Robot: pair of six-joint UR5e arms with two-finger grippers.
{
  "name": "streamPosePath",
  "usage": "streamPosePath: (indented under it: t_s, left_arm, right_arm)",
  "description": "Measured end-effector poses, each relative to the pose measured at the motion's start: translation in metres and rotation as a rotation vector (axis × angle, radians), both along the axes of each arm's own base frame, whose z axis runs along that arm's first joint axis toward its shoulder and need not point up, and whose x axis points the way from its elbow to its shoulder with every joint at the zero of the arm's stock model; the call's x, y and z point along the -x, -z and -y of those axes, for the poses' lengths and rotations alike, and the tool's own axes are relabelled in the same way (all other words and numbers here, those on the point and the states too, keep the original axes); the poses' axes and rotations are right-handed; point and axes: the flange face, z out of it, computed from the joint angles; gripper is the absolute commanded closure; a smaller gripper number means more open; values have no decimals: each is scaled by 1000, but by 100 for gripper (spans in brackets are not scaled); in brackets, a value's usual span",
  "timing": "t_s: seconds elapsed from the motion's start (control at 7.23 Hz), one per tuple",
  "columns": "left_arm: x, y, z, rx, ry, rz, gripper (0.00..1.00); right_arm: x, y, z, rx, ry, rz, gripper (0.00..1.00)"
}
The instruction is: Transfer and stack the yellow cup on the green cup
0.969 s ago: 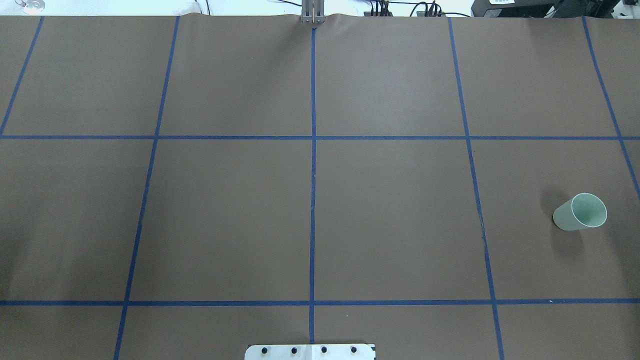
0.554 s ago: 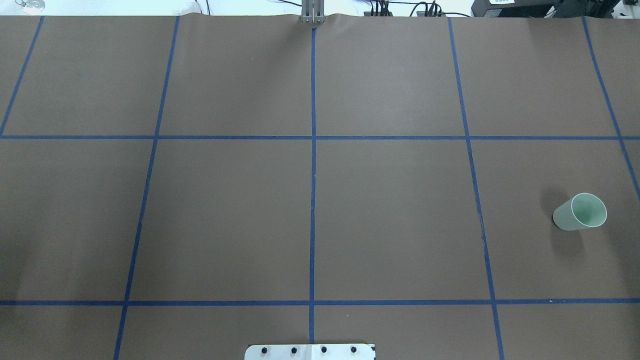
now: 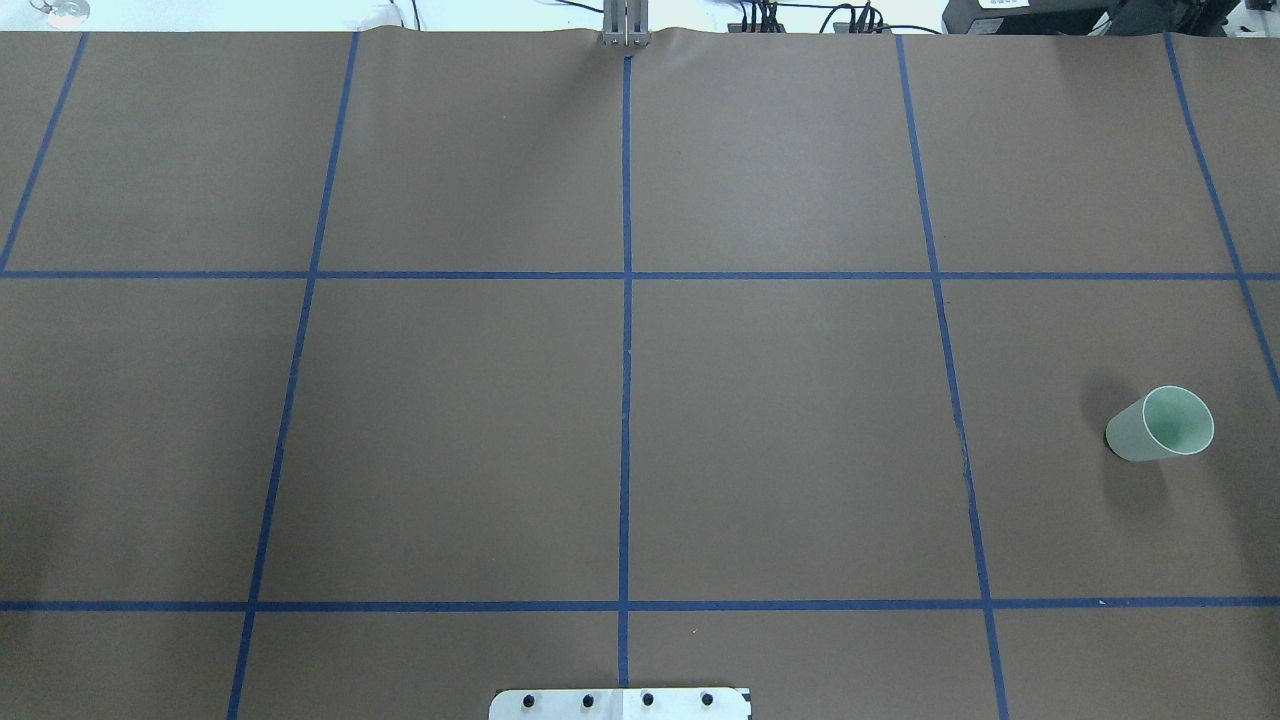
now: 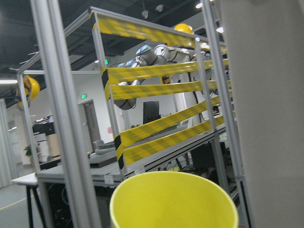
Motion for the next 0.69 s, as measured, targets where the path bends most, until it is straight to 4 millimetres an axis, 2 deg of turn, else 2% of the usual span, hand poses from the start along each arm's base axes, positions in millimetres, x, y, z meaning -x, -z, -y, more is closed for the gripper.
streamPosePath:
  t_s: [0.28,0.42,0.69]
  left_arm:
    - [28,-2,21,-88,-155,-34,100]
    - [43,-10,25,-129,-226,-45,100]
    - [79,-38,13,-220,-386,-107,100]
  right_arm:
    - [0,2,3,-6,0,-1,0]
    - [0,3,4,-8,-1,-1,0]
    - [0,4,7,-12,-1,0,0]
